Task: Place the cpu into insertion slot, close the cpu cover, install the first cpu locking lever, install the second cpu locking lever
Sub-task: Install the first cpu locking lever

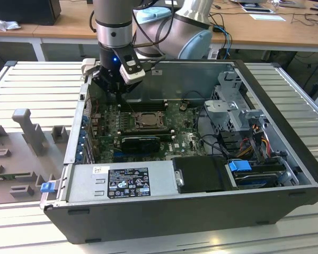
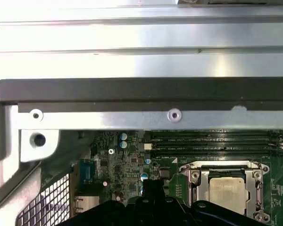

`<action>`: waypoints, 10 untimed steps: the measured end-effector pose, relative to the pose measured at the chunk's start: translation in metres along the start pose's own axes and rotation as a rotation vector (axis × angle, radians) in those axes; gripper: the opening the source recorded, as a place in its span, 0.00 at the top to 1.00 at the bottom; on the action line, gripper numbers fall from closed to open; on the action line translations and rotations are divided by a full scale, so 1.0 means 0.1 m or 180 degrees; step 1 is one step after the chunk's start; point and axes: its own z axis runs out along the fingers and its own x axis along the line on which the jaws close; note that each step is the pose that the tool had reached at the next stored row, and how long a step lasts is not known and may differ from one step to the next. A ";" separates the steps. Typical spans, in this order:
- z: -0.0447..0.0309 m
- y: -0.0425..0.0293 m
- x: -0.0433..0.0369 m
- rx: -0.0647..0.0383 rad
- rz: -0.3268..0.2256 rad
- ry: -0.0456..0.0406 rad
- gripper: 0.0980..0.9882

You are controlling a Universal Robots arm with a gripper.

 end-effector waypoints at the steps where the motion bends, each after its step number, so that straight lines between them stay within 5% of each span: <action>1: 0.005 0.013 -0.002 0.0000 0.0000 0.0000 0.99; 5: 0.013 0.075 -0.077 0.0001 0.0000 0.0003 0.99; 10: 0.019 0.080 -0.355 0.0001 0.0000 0.0020 0.99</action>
